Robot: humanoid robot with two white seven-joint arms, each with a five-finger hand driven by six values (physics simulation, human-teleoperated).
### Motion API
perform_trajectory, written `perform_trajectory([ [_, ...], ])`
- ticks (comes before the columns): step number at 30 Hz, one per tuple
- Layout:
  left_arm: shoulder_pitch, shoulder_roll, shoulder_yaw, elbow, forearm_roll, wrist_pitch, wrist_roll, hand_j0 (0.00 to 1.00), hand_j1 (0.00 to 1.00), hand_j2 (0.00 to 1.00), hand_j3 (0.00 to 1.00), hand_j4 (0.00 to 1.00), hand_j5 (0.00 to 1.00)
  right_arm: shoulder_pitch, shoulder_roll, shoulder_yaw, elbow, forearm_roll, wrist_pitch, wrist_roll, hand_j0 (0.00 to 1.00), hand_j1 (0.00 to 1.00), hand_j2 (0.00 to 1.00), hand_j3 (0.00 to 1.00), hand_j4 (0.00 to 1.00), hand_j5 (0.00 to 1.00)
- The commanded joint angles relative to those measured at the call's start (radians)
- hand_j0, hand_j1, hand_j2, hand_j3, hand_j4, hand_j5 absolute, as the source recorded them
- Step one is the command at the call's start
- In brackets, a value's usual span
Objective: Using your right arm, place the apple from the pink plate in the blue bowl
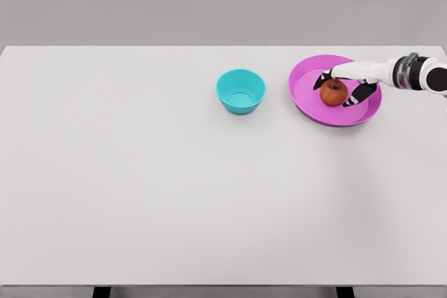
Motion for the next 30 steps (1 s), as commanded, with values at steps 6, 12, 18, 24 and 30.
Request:
perform_trajectory([
  [6,0.000,0.000,0.000,0.000,0.000,0.000,0.000,1.00,1.00,1.00,1.00,1.00,1.00,-0.005,0.012,0.008,0.003,-0.004,0.001,0.000,0.59,0.59,0.59,0.59,0.59,0.59],
  [12,0.000,0.000,0.000,0.000,0.000,0.000,0.000,1.00,1.00,1.00,1.00,1.00,1.00,-0.011,0.012,0.007,0.000,-0.004,-0.004,0.000,0.59,0.59,0.59,0.59,0.59,0.59],
  [18,0.000,0.000,0.000,0.000,0.000,0.000,0.000,1.00,1.00,1.00,1.00,1.00,1.00,-0.025,0.012,0.002,-0.005,-0.004,-0.004,0.000,0.57,0.57,0.57,0.57,0.57,0.57],
  [24,0.000,0.000,0.000,0.000,0.000,0.000,0.000,1.00,1.00,1.00,1.00,1.00,1.00,-0.038,0.012,-0.004,-0.008,-0.004,-0.004,0.000,0.57,0.57,0.57,0.57,0.57,0.57],
  [30,0.000,0.000,0.000,0.000,0.000,-0.001,0.000,1.00,1.00,1.00,1.00,1.00,1.00,-0.060,0.033,-0.006,-0.010,-0.002,-0.005,0.000,0.57,0.57,0.57,0.57,0.57,0.57],
])
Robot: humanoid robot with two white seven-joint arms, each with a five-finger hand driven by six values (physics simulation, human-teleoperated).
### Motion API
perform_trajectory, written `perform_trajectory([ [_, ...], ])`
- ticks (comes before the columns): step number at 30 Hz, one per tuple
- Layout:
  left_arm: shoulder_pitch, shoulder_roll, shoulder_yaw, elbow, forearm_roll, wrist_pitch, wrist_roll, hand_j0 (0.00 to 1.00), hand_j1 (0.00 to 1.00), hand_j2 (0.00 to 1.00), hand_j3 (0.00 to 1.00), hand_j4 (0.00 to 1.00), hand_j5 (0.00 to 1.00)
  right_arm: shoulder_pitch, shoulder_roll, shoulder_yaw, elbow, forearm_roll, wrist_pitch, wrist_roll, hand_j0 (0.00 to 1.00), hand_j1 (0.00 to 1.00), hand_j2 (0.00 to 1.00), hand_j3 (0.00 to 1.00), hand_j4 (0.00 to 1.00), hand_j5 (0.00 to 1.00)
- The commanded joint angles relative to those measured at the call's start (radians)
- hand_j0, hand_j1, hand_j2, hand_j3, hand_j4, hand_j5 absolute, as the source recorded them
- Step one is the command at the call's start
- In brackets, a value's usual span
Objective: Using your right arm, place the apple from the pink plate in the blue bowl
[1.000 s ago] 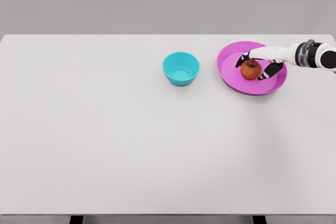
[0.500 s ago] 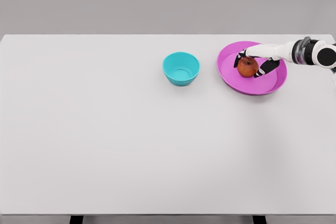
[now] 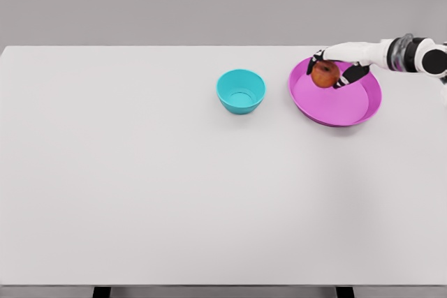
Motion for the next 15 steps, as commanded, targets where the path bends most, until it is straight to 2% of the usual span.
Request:
perform_trajectory([
  [1,0.000,0.000,0.000,0.000,0.000,0.000,0.000,1.00,1.00,1.00,1.00,1.00,1.00,-0.002,0.011,-0.002,-0.002,-0.002,0.002,0.000,0.57,0.57,0.57,0.57,0.57,0.57],
  [5,0.000,0.000,0.000,0.000,0.000,0.000,0.000,1.00,1.00,1.00,1.00,1.00,1.00,-0.009,0.031,-0.002,-0.004,-0.002,0.000,0.000,0.57,0.57,0.57,0.57,0.57,0.57],
  [15,0.000,0.000,0.000,0.000,0.000,0.000,0.000,1.00,1.00,1.00,1.00,1.00,1.00,-0.017,0.062,-0.002,-0.102,-0.002,0.006,0.000,0.57,0.57,0.57,0.57,0.57,0.57],
])
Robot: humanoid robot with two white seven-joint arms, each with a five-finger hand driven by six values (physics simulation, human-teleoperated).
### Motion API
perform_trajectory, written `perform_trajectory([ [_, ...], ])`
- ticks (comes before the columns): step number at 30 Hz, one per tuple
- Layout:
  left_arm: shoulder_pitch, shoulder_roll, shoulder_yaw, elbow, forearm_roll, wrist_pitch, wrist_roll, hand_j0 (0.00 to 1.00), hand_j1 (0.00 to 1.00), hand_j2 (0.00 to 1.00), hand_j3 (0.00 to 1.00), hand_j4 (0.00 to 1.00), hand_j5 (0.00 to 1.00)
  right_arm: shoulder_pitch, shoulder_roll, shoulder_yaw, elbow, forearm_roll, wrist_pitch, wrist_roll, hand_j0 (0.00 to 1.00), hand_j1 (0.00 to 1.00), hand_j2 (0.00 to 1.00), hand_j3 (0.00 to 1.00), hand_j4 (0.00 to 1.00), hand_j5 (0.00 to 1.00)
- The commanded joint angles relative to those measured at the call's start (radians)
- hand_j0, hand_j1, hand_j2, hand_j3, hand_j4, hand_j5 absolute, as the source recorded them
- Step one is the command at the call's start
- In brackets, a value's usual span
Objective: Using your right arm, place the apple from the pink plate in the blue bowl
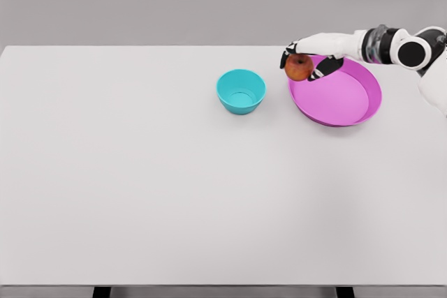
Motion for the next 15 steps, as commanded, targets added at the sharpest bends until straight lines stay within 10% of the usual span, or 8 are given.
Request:
perform_trajectory([
  [1,0.000,0.000,0.000,0.000,0.000,0.000,0.000,1.00,1.00,1.00,1.00,1.00,1.00,0.000,0.012,-0.002,-0.018,-0.006,0.003,0.000,0.57,0.57,0.57,0.57,0.57,0.57],
  [15,0.000,0.000,0.000,0.000,0.000,-0.001,0.000,1.00,1.00,1.00,1.00,1.00,1.00,-0.008,0.084,0.007,-0.099,-0.003,0.004,0.000,0.57,0.57,0.57,0.57,0.57,0.57],
])
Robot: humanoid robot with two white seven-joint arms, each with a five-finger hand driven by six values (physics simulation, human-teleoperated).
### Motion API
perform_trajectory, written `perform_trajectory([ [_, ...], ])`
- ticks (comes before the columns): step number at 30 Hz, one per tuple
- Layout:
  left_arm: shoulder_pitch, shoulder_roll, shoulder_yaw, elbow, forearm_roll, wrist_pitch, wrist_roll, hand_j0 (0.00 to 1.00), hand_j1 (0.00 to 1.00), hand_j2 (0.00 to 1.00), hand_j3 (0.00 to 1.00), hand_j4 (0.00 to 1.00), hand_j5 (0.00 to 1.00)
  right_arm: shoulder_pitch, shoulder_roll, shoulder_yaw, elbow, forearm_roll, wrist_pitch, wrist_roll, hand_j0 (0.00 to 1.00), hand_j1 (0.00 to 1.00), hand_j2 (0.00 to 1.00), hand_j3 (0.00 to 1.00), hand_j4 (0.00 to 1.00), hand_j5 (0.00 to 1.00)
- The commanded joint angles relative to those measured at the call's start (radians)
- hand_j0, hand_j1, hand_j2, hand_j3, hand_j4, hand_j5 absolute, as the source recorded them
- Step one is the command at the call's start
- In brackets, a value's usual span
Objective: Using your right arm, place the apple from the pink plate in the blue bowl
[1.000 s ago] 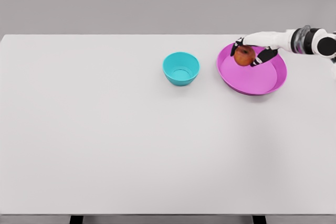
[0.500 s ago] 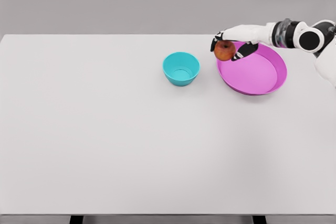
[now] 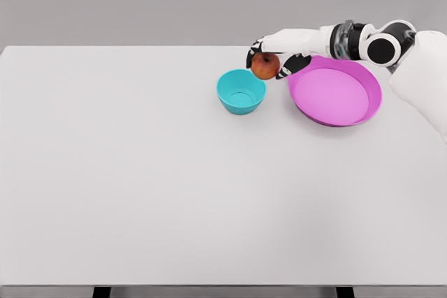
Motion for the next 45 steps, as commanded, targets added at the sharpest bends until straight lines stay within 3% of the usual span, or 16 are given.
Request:
perform_trajectory([
  [1,0.000,0.000,0.000,0.000,0.000,0.000,0.000,1.00,1.00,1.00,1.00,1.00,1.00,0.000,0.026,0.001,-0.008,-0.004,0.004,0.000,0.57,0.57,0.57,0.57,0.57,0.57],
  [7,0.000,0.000,0.000,0.000,0.000,-0.001,0.000,1.00,1.00,1.00,1.00,1.00,1.00,0.002,0.075,0.003,0.007,0.022,0.009,0.000,0.57,0.57,0.57,0.57,0.57,0.57],
  [19,0.000,0.000,0.000,0.000,0.000,0.000,0.000,1.00,1.00,1.00,1.00,1.00,1.00,0.002,0.103,0.024,0.057,0.033,0.009,0.000,0.58,0.58,0.58,0.58,0.58,0.58],
  [20,0.000,0.000,0.000,0.000,0.000,0.000,0.000,1.00,1.00,1.00,1.00,1.00,1.00,0.002,0.103,0.024,0.062,0.033,0.009,0.000,0.66,0.66,0.66,0.66,0.66,0.66],
  [21,0.000,0.000,0.000,0.000,0.000,0.000,0.000,1.00,1.00,1.00,1.00,1.00,1.00,0.002,0.103,0.024,0.062,0.033,0.009,0.000,1.00,1.00,1.00,1.00,1.00,1.00],
  [36,0.000,0.000,0.000,0.000,0.000,0.000,0.000,1.00,1.00,1.00,1.00,1.00,1.00,-0.005,0.086,0.009,0.044,0.039,-0.005,0.000,1.00,1.00,1.00,1.00,1.00,1.00],
  [37,0.000,0.000,0.000,0.000,0.000,0.000,0.000,1.00,1.00,1.00,1.00,1.00,1.00,-0.009,0.046,-0.014,0.038,0.037,-0.010,0.000,1.00,1.00,1.00,1.00,1.00,1.00],
  [39,0.000,0.000,0.000,0.000,0.000,0.000,0.000,1.00,1.00,1.00,1.00,1.00,1.00,0.009,-0.051,-0.175,-0.010,0.034,-0.071,0.000,1.00,1.00,1.00,1.00,1.00,1.00],
  [41,0.000,0.000,0.000,0.000,0.000,0.000,0.000,1.00,1.00,1.00,1.00,1.00,1.00,0.041,-0.124,-0.280,-0.027,0.027,-0.137,0.000,1.00,1.00,1.00,1.00,1.00,1.00],
  [43,0.000,0.000,0.000,0.000,0.000,0.000,0.000,1.00,1.00,1.00,1.00,1.00,1.00,0.092,-0.167,-0.401,-0.028,0.024,-0.145,0.000,1.00,1.00,1.00,1.00,1.00,1.00],
  [45,0.000,0.000,0.000,0.000,0.000,-0.001,0.000,1.00,1.00,1.00,1.00,1.00,1.00,0.127,-0.179,-0.461,-0.030,0.021,-0.145,0.000,1.00,1.00,1.00,1.00,1.00,1.00],
])
